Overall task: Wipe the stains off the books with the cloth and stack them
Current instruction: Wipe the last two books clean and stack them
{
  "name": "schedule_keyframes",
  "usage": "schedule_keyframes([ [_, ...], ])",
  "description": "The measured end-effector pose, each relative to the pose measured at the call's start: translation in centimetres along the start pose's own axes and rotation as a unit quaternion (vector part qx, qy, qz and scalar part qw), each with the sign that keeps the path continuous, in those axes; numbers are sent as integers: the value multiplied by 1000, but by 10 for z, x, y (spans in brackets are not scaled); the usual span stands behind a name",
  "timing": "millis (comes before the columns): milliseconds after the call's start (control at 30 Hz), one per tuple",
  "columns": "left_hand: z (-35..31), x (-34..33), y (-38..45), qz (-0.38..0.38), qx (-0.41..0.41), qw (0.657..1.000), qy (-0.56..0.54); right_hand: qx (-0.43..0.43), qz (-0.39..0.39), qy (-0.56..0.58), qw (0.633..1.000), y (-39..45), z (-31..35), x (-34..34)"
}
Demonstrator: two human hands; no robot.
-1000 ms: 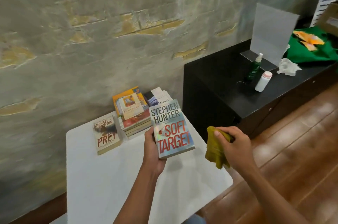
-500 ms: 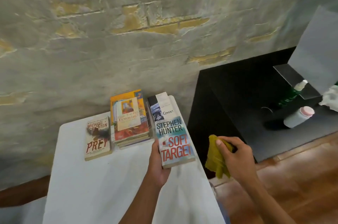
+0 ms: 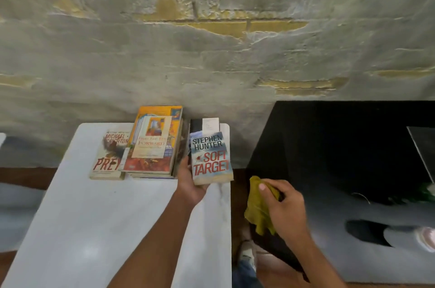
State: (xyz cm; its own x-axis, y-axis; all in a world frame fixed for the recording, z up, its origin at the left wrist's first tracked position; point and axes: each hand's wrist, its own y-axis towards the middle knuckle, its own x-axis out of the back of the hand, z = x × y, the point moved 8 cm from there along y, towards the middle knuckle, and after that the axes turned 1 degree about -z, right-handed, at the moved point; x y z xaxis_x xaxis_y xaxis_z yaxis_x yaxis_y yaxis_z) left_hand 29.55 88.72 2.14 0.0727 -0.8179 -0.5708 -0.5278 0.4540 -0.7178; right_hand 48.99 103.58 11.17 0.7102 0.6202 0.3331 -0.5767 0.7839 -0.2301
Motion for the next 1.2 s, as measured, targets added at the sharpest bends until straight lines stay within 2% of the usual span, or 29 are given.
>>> schedule_keyframes([
  [133,-6,-7,12,-10,-9,1000,-11,-3,31,3,1000,21,-8,-6],
  [233,-11,-16,15,-14,-32,997,-65,-13,49,8,999,33,-14,-11],
  [367,-10,6,22,-76,-80,988,-106,-24,71,0,997,40,-19,-19],
  [467,-8,7,16,-102,-101,985,-96,-28,80,6,996,43,-20,-23],
  [567,-6,17,10,-205,-122,970,-46,-39,88,18,995,45,-21,-26],
  [767,0,16,11,-266,-108,955,-74,-48,99,19,994,48,-27,-28],
  [967,-4,16,14,-329,-61,942,-5,-53,110,17,992,51,-30,-29],
  [1067,-7,11,15,-329,-31,944,22,-54,114,13,992,52,-31,-31],
  [1200,-6,11,13,-344,-37,938,25,-54,119,14,991,52,-31,-35],
])
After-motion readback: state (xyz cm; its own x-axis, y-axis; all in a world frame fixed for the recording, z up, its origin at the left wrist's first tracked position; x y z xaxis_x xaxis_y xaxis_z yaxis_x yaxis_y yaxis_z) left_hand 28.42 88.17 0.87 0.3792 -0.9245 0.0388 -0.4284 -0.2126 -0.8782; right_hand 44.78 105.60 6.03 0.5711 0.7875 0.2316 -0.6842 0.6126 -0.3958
